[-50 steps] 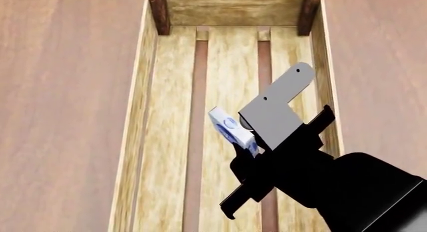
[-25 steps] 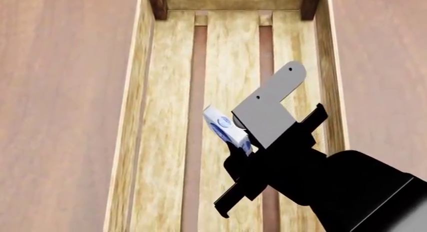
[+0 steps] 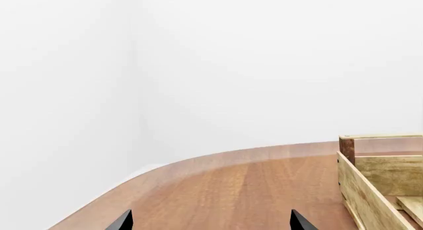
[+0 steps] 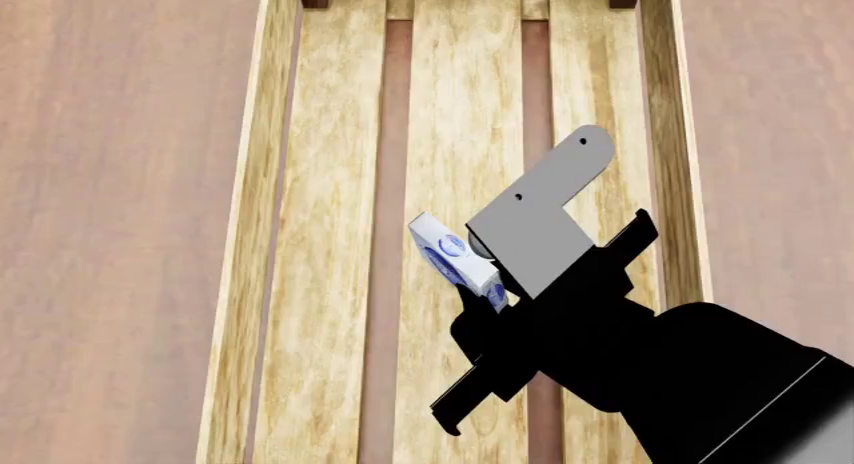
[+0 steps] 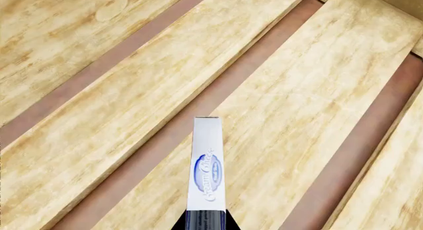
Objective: Pick up the cream cheese and put it in the tray.
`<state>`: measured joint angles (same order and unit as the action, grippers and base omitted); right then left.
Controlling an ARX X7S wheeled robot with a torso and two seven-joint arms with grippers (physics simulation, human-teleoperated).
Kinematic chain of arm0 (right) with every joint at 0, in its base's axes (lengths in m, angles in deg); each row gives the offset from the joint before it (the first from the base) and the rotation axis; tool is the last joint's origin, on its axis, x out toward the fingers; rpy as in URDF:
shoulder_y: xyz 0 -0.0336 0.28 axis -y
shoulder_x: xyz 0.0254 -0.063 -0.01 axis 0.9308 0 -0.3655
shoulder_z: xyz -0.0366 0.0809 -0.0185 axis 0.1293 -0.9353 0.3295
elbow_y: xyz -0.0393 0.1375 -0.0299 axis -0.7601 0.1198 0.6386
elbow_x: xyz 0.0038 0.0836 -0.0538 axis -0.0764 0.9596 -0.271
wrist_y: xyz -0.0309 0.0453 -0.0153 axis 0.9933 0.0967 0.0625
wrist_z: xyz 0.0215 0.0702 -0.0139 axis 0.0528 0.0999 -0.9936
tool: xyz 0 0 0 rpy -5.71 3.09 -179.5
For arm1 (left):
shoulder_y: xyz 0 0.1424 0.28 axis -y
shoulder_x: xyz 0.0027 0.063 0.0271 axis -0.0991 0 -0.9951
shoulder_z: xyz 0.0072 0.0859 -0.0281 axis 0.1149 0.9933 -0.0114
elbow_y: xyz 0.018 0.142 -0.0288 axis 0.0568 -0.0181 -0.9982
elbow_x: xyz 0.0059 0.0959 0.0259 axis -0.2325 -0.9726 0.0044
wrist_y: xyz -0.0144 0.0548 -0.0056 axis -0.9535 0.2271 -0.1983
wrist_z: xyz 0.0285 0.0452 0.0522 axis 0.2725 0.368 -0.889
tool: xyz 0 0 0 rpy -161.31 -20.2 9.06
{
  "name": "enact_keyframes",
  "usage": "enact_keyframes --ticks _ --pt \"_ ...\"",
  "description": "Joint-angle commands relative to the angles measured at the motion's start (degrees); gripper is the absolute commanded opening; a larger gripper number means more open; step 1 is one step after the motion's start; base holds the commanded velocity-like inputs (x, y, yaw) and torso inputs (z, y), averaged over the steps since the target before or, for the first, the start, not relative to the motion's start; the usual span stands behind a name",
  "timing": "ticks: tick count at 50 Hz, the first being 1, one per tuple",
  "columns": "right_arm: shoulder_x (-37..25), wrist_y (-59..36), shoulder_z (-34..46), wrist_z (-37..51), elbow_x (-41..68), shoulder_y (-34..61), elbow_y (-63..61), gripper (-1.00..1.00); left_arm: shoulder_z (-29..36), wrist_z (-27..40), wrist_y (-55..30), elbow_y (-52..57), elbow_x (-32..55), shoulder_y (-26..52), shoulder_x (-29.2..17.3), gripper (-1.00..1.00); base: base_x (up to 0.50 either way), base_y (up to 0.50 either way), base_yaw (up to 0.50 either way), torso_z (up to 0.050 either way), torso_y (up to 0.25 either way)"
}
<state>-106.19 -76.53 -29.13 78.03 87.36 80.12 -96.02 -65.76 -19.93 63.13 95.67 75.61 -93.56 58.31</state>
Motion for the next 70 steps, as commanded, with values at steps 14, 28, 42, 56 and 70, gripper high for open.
enact_keyframes --ticks 14,28,42,56,70 --pt "-0.3 0.4 0.0 -0.1 -0.5 0.1 -0.1 -1.0 0.5 0.0 0.6 -0.4 0.3 0.2 -0.2 1.0 0.0 0.0 0.0 0.0 -0.021" --pt "-0.2 1.3 3.1 1.1 -4.8 0.8 0.2 1.0 0.5 0.1 1.0 -0.2 0.6 0.0 -0.5 1.0 0.0 0.0 0.0 0.0 0.0" --pt "-0.4 1.8 2.4 1.4 -4.5 0.3 1.0 1.0 0.7 0.2 0.8 -0.4 0.4 0.2 -0.5 1.0 0.0 0.0 0.0 0.0 0.0" --pt "-5.0 -2.8 0.5 4.4 -1.6 0.8 -10.9 1.0 0.9 0.2 0.8 -0.7 0.3 0.4 -0.5 1.0 0.0 0.0 0.0 0.0 0.0" --pt "-10.8 -11.2 -7.3 8.8 7.9 3.1 -24.9 1.0 1.0 0.3 0.8 -0.6 0.4 0.3 -0.6 1.0 0.0 0.0 0.0 0.0 0.0"
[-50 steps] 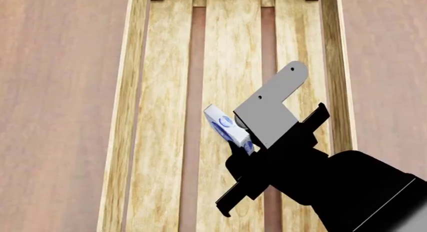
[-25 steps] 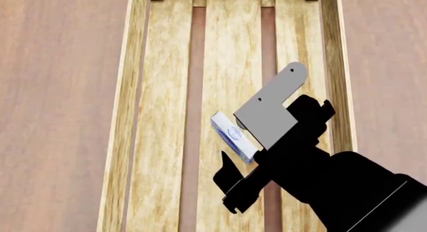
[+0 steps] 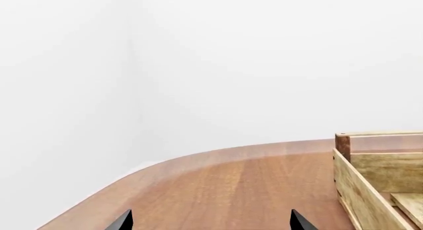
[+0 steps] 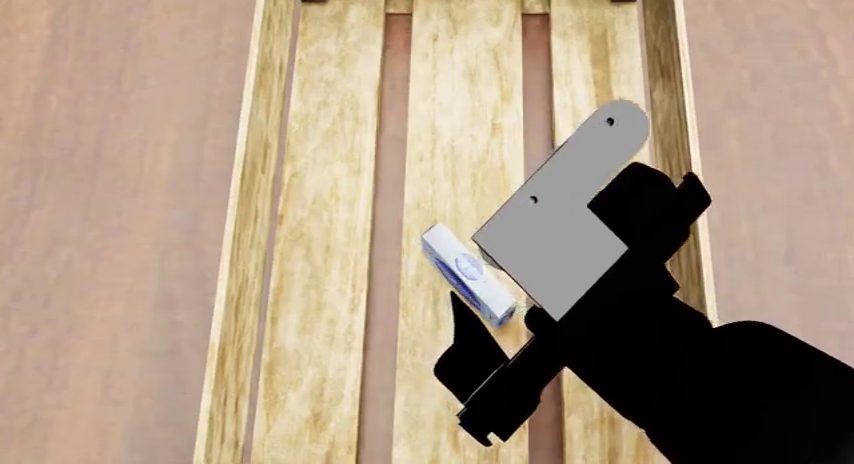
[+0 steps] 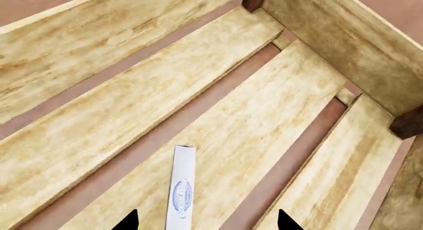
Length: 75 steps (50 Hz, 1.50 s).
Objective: Pick up the cream cheese and put it in the tray.
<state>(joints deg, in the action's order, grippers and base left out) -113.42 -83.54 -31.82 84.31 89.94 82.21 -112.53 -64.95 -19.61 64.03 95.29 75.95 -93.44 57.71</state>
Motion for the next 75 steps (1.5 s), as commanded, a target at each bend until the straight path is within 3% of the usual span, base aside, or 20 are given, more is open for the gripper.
enact_keyframes --ticks 1,13,25,33,44,50,56,61,64,65,66,67,69,71,75 --pt "-3.6 -4.5 -5.1 2.8 6.0 1.0 -8.4 1.0 0.2 0.0 -0.1 -0.3 0.0 0.2 0.0 1.0 0.0 0.0 0.0 0.0 0.0" --pt "-7.1 -6.1 -11.7 6.1 12.3 1.1 -14.1 1.0 0.2 0.1 -0.3 0.0 0.0 0.2 -0.1 1.0 0.0 0.0 0.0 0.0 0.0" --pt "-12.0 1.1 -20.5 11.7 15.2 -6.9 -21.4 1.0 -1.8 -0.1 -1.1 2.8 5.1 0.1 -2.7 1.0 0.0 0.0 0.0 0.0 0.0" --pt "-13.6 9.2 -24.6 13.7 11.4 -15.1 -23.6 1.0 -5.3 -1.6 -14.7 15.0 8.6 3.7 -7.4 1.0 0.0 0.0 0.0 0.0 0.0" --pt "-15.8 13.7 -32.0 18.6 12.9 -19.7 -25.8 1.0 -7.1 -4.7 -37.8 28.6 16.7 18.0 -14.2 1.0 0.0 0.0 0.0 0.0 0.0" --pt "-16.2 13.4 -33.4 20.1 14.4 -18.3 -25.8 1.0 -3.9 -5.9 -55.5 34.6 15.0 32.4 -15.7 1.0 0.0 0.0 0.0 0.0 0.0" --pt "-15.9 15.1 -37.4 22.5 15.9 -18.6 -24.1 1.0 -4.3 -8.5 -74.2 41.2 23.6 50.2 -16.1 1.0 0.0 0.0 0.0 0.0 0.0" --pt "-17.0 16.4 -41.3 24.2 16.8 -19.7 -24.3 1.0 -7.4 -9.3 -83.1 43.1 28.8 59.5 -16.3 1.0 0.0 0.0 0.0 0.0 0.0" --pt "-16.0 15.1 -41.5 29.2 15.6 -15.0 -23.2 1.0 -11.1 -10.0 -88.3 43.8 34.2 66.2 -16.0 1.0 0.0 0.0 0.0 0.0 0.0" --pt "-15.3 12.8 -39.6 32.7 13.4 -10.4 -22.6 1.0 -12.5 -10.3 -91.1 44.0 36.8 69.6 -15.9 1.0 0.0 0.0 0.0 0.0 0.0" --pt "-13.2 7.4 -36.2 38.3 11.7 -1.8 -20.6 1.0 -18.9 -9.5 -96.9 43.1 45.4 77.4 -13.0 1.0 0.0 0.0 0.0 0.0 0.0" --pt "-11.7 4.2 -35.3 40.8 13.2 6.4 -19.1 1.0 -19.4 -9.3 -99.3 42.2 49.6 82.3 -12.5 1.0 0.0 0.0 0.0 0.0 0.0" --pt "-8.0 -4.2 -30.8 42.7 15.0 21.2 -15.3 1.0 -15.6 -7.3 -108.1 36.0 51.9 96.2 -10.2 1.0 0.0 0.0 0.0 0.0 0.0" --pt "-5.4 -10.2 -25.8 42.4 13.8 38.3 -10.3 1.0 -10.7 -8.1 -111.6 30.9 51.3 112.3 -9.3 1.0 0.0 0.0 0.0 0.0 0.0" --pt "-2.1 -14.6 -21.2 39.6 11.4 55.2 -2.3 1.0 -8.5 -7.6 -116.5 22.4 50.6 128.9 -5.7 1.0 0.0 0.0 0.0 0.0 0.0"
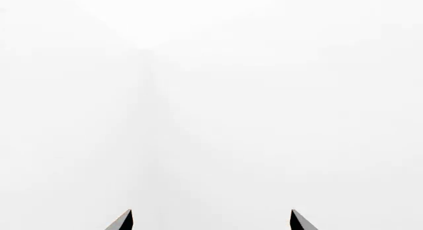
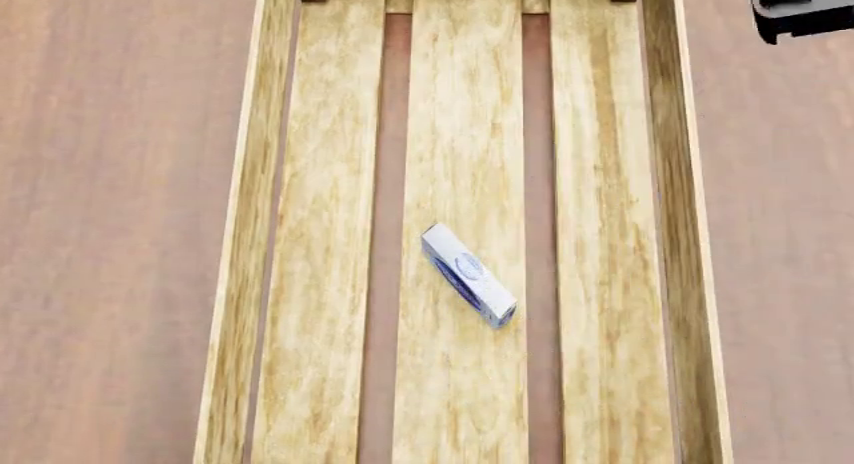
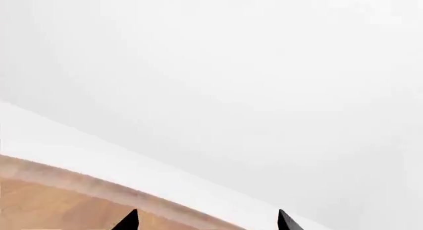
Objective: Pick up the cream cheese and put it in the tray.
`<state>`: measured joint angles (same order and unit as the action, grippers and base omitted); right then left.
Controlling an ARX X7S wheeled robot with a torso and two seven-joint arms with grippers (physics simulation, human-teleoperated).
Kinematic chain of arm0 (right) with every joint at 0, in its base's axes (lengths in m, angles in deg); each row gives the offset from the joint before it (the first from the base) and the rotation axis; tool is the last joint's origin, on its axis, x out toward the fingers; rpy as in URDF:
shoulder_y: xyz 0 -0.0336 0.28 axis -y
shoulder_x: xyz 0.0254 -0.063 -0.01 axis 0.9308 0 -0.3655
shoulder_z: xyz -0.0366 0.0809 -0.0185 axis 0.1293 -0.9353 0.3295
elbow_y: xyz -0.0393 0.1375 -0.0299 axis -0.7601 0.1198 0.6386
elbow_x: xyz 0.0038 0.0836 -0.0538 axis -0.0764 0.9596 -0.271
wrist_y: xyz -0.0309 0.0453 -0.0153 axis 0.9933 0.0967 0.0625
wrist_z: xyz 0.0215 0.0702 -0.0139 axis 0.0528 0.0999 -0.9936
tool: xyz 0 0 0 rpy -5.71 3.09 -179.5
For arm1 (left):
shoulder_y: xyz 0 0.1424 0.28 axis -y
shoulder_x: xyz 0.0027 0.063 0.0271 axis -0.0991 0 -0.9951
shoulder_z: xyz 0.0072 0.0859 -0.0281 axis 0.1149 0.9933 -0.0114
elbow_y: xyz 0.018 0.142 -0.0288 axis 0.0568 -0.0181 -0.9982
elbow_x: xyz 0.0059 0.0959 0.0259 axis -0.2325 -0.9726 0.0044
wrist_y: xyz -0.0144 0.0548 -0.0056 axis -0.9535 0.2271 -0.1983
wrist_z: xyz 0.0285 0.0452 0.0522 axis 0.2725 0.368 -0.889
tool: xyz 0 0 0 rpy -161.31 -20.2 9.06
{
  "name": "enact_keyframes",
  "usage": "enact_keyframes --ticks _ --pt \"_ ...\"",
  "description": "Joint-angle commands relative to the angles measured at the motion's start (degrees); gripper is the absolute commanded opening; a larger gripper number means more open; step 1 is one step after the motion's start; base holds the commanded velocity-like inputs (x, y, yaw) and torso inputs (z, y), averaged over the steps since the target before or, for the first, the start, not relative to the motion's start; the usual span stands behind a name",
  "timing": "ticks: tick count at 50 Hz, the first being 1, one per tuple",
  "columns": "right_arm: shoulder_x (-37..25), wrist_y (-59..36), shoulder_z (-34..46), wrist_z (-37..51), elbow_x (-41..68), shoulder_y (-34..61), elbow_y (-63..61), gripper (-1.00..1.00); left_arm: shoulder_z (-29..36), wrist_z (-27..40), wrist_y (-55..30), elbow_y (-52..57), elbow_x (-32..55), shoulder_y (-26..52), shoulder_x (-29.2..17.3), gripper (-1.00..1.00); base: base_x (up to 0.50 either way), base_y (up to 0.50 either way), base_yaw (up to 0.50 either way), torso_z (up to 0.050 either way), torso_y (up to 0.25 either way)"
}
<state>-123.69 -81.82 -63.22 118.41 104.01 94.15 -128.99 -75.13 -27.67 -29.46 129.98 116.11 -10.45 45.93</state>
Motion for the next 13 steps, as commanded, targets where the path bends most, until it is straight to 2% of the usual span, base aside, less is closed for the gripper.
enact_keyframes --ticks 1,2,6,9,10,13 --pt "8.3 -17.3 11.4 5.6 -3.5 45.3 15.2 1.0 1.9 0.3 -23.3 -12.9 10.6 47.5 6.3 1.0 0.0 0.0 0.0 0.0 0.0" --pt "8.9 -17.9 10.7 5.4 -3.2 48.1 16.5 1.0 1.9 0.3 -25.4 -14.2 11.4 51.0 7.1 1.0 0.0 0.0 0.0 0.0 0.0" --pt "9.3 -19.2 10.0 6.1 -3.4 52.2 17.8 1.0 2.7 0.0 -26.2 -16.6 11.2 56.5 8.1 1.0 0.0 0.0 0.0 0.0 0.0" --pt "9.9 -21.4 9.5 6.6 -2.8 56.6 18.2 1.0 4.7 -3.4 -26.3 -18.4 7.8 61.1 8.7 1.0 0.0 0.0 0.0 0.0 0.0" --pt "9.9 -21.7 9.9 6.7 -3.0 57.5 18.2 1.0 5.0 -6.8 -27.0 -17.7 2.8 61.1 9.6 1.0 0.0 0.0 0.0 0.0 0.0" --pt "11.1 -23.1 9.4 6.3 -2.2 60.9 19.5 1.0 4.9 -28.3 -29.8 -15.5 -23.0 61.1 17.0 1.0 0.0 0.0 0.0 0.0 0.0"
